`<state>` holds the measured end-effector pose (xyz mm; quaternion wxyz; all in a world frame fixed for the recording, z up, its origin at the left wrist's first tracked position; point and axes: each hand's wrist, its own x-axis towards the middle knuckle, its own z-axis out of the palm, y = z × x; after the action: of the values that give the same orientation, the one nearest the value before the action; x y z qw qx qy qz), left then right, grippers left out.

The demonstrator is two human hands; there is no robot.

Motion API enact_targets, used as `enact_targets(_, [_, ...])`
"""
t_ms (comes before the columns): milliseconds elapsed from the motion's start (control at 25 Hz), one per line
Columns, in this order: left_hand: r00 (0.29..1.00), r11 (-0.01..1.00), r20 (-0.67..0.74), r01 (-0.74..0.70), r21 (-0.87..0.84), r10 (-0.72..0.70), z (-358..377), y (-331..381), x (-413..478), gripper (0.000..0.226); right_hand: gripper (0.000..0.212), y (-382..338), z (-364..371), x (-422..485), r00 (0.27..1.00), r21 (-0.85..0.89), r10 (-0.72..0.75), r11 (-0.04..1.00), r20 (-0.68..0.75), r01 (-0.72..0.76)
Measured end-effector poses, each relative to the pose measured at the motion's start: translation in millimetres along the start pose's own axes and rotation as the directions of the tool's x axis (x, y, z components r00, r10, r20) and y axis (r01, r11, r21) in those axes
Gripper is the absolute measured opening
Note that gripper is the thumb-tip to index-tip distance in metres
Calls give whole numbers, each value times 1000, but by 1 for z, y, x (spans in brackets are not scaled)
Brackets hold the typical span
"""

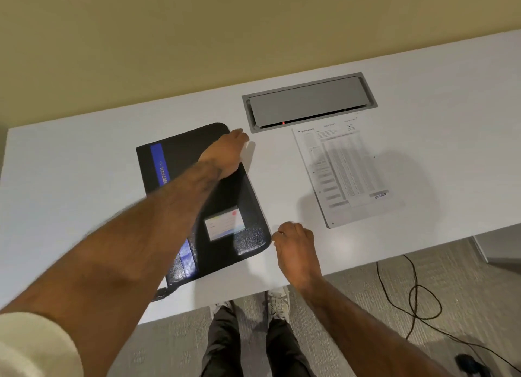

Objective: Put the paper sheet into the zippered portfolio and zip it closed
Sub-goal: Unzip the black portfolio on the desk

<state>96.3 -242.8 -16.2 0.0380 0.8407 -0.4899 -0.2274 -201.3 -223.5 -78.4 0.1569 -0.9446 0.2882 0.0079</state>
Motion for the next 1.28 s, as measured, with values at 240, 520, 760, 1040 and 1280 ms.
enact_targets(240, [913, 923, -297, 173, -344, -281, 98, 48, -177, 31, 19, 1, -11, 12, 992, -33, -18, 999, 125, 22])
enact_targets(520, [688, -65, 343, 397, -916, -639, 156, 125, -214, 15, 21, -2, -40, 61, 879, 574, 128, 713, 459, -403])
enact_targets(760, [643, -514, 568, 299, -804, -514, 155, 142, -186, 15, 17, -9, -60, 83, 742, 590, 66, 560, 667, -581])
enact_targets(1040, [523, -642, 616, 160, -750, -589, 148, 159, -169, 20, 5, -18, -63, 89, 693, 572, 105, 483, 713, -662])
enact_targets(1280, [318, -517, 550, 188, -835, -772, 143, 172, -159, 22, 15, -26, -59, 93, 674, 544, 140, 484, 725, -686])
